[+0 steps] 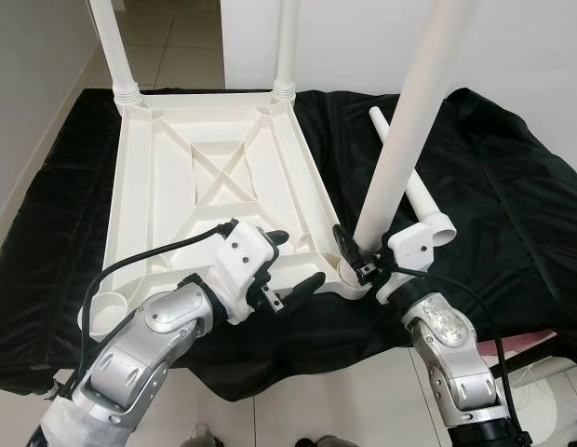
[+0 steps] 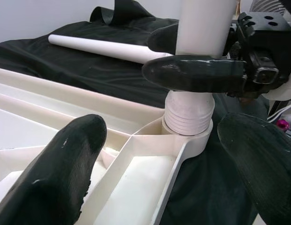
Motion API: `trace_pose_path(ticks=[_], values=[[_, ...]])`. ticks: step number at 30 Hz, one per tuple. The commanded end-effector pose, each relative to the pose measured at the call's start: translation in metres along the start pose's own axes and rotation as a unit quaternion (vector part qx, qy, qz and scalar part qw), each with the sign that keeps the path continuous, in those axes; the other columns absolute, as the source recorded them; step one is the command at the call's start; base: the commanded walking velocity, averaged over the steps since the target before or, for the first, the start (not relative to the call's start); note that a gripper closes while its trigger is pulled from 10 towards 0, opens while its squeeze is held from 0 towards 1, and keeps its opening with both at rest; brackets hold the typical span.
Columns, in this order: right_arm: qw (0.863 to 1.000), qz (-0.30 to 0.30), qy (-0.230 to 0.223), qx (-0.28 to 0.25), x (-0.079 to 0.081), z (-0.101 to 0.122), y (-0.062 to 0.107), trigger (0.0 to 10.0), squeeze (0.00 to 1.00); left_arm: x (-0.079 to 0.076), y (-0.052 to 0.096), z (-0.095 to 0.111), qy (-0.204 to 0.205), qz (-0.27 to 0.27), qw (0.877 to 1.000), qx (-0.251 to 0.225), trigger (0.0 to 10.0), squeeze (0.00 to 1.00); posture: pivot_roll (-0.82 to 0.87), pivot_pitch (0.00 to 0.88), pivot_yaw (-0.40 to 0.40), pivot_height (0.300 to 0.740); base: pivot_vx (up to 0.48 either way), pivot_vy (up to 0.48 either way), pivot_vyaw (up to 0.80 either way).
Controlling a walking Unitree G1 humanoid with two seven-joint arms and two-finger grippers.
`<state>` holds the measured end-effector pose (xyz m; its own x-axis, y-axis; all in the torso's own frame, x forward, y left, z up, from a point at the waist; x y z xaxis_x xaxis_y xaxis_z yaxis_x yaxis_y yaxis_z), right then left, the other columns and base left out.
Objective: Building children table
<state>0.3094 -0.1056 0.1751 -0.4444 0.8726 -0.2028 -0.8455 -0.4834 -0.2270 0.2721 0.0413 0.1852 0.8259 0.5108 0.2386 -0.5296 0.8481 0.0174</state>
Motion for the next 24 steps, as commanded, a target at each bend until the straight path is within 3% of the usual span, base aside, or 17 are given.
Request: trace_pose_path(ticks=[1,11,16,24], values=[[0.999,0.022,-0.014,0.045,0.009,-0.024,0.008,10.0,0.00,-0.006,0.001,0.004,-0.002,-0.034,0.999,-0.004,10.0,0.00,0.02,0.095,-0.059,0.740,0.000,0.000,0.00],[0.996,0.044,-0.057,0.043,0.018,-0.034,0.013,10.0,0.00,-0.003,0.002,0.006,-0.003,-0.032,0.999,-0.004,10.0,0.00,0.02,0.101,-0.048,0.740,0.000,0.000,0.00],[0.993,0.025,-0.101,0.054,0.013,-0.039,0.009,10.0,0.00,-0.001,0.002,0.007,-0.005,-0.031,0.999,-0.003,10.0,0.00,0.03,0.104,-0.044,0.740,0.000,0.000,0.00],[0.988,0.007,-0.117,0.101,0.004,-0.053,0.002,10.0,0.00,0.000,0.003,0.007,-0.008,-0.031,0.999,0.001,10.0,0.00,0.03,0.110,-0.038,0.740,0.000,0.000,0.00]])
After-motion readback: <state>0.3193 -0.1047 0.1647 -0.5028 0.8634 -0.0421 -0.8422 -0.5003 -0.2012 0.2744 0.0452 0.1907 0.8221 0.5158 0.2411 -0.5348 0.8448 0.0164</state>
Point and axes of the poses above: a point about 5 cm out from each wrist's last joint towards the gripper, its own y axis pointing back from the gripper into the wrist, its own z axis along the axis of the wrist's last joint, x = y × z, the point moved 5 cm from there along -y, pointing out of the wrist towards the gripper, and after that the axes turned 2 degrees about -y, right-handed, at the moved point
